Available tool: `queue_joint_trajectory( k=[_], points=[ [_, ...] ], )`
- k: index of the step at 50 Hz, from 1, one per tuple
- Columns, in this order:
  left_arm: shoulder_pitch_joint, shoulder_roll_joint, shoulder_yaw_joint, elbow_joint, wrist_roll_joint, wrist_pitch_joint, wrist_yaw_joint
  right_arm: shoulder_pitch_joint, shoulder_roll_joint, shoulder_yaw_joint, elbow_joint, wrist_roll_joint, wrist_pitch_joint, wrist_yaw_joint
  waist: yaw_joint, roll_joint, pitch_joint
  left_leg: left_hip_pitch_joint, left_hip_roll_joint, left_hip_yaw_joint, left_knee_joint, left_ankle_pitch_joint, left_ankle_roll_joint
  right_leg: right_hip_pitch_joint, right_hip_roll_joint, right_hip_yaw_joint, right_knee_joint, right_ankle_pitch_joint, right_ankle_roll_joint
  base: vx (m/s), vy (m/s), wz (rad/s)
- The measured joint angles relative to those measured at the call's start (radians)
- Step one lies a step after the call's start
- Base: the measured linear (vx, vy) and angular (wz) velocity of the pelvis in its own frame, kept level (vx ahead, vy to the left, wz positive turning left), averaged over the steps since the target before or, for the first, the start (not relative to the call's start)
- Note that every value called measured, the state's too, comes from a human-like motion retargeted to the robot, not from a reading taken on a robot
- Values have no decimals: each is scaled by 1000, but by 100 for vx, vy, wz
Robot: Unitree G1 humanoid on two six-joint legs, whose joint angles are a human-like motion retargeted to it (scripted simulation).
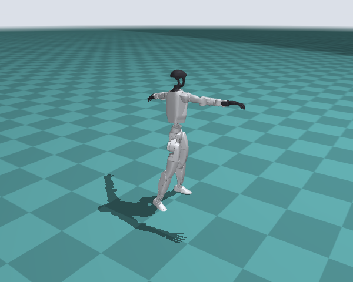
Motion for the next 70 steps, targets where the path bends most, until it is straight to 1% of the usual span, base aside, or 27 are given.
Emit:
queue_joint_trajectory(
  k=[2,5,8,11,12,13,14,15,18,23,30,36,40,42,44,50,53,55,57,58,60,65,67,70],
  points=[
    [103,-14,98,7,-39,7,-13,-107,-2,122,-10,-18,3,3,65,-20,11,-11,-2,-28,-24,26,-16,10,17,-18,-48,25,10,2,0,62],
    [253,-33,252,26,-66,15,-17,-275,5,287,-8,-64,1,0,141,-39,22,-25,-16,-68,-27,36,-9,19,16,-58,-51,28,10,3,2,74],
    [392,-58,396,35,-110,23,-6,-437,25,431,5,-85,3,-16,188,-53,32,-40,-32,-113,-34,48,-3,28,14,-104,-54,30,10,3,3,84],
    [489,-87,495,37,-166,33,-1,-556,49,527,16,-82,8,-25,220,-64,40,-51,-49,-157,-45,61,1,40,13,-151,-57,31,10,3,4,84],
    [517,-98,526,36,-179,37,-2,-593,59,551,21,-82,9,-26,227,-64,40,-53,-53,-170,-46,60,6,42,10,-166,-48,26,3,4,5,73],
    [544,-113,562,35,-178,39,-5,-629,68,567,25,-90,7,-24,233,-58,37,-53,-54,-177,-38,49,19,40,2,-181,-15,10,-15,4,5,70],
    [567,-126,582,30,-194,42,-11,-657,80,586,30,-82,8,-16,234,-61,40,-55,-60,-191,-46,58,16,45,3,-193,-24,14,-11,2,4,72],
    [589,-138,594,22,-216,44,-18,-681,95,607,36,-67,11,-6,234,-70,47,-58,-68,-208,-61,76,4,54,8,-204,-53,27,4,0,3,72],
    [624,-168,613,8,-243,52,-35,-748,125,670,41,-50,18,-2,226,-73,45,-59,-74,-236,-83,90,-4,64,14,-235,-69,35,2,1,3,56],
    [627,-203,611,-5,-238,50,-45,-818,163,724,51,-48,19,10,201,-67,34,-55,-76,-253,-103,98,-12,70,15,-254,-71,37,-2,1,2,18],
    [570,-216,568,-30,-226,36,-40,-845,183,732,69,-30,13,22,137,-47,8,-37,-68,-214,-107,86,-20,65,3,-218,-65,39,-2,0,2,-24],
    [510,-210,512,-51,-195,13,-50,-807,152,703,81,-25,6,41,54,-14,-18,-6,-53,-137,-105,64,-32,55,-9,-145,-63,43,2,0,3,-65],
    [471,-202,477,-54,-165,-1,-55,-753,111,663,83,-28,1,55,-11,16,-34,19,-40,-68,-101,46,-38,43,-17,-77,-63,48,6,0,3,-92],
    [450,-199,466,-53,-136,-7,-55,-714,86,621,85,-43,-5,67,-44,40,-45,26,-32,-21,-74,17,-24,22,-30,-38,-22,31,-10,0,3,-107],
    [427,-195,438,-59,-144,-9,-54,-669,69,594,88,-29,-4,70,-85,52,-46,41,-27,14,-85,22,-39,22,-25,5,-58,51,8,-2,2,-107],
    [330,-191,335,-80,-119,-17,-41,-468,30,432,102,4,-1,78,-223,120,-53,79,-8,143,-61,-13,-35,-5,-29,135,-64,62,9,-1,2,-114],
    [267,-185,268,-92,-94,-21,-36,-312,33,307,113,33,5,83,-306,153,-51,100,1,206,-53,-28,-32,-22,-28,200,-64,65,9,-1,1,-114],
    [211,-171,212,-97,-76,-23,-33,-168,43,186,115,48,9,87,-362,170,-45,115,8,249,-53,-36,-30,-35,-27,246,-63,66,9,-1,1,-115],
    [152,-153,164,-95,-34,-28,-33,1,62,33,112,36,6,100,-420,188,-45,115,16,297,-16,-68,-10,-68,-32,289,-16,44,-5,0,0,-116],
    [121,-143,131,-100,-44,-27,-29,75,76,-17,105,51,11,98,-449,192,-38,132,18,316,-45,-52,-23,-65,-24,315,-46,61,6,-2,-1,-121],
    [60,-125,75,-103,-36,-29,-20,223,106,-128,93,52,12,100,-512,210,-26,155,27,360,-63,-48,-29,-76,-15,362,-56,69,10,-2,-2,-122],
    [-68,-86,-30,-109,-7,-39,22,548,205,-355,58,35,10,80,-688,262,5,198,50,474,-80,-55,-40,-119,14,479,-50,77,10,0,-2,-122],
    [-111,-75,-71,-114,1,-43,45,652,255,-433,54,61,14,60,-764,283,19,215,58,520,-86,-57,-46,-136,27,526,-46,81,10,1,-2,-122],
    [-171,-62,-140,-127,10,-49,72,779,337,-550,62,154,22,33,-883,312,41,240,66,589,-92,-60,-55,-162,45,596,-40,88,10,1,-1,-123]
  ],
)
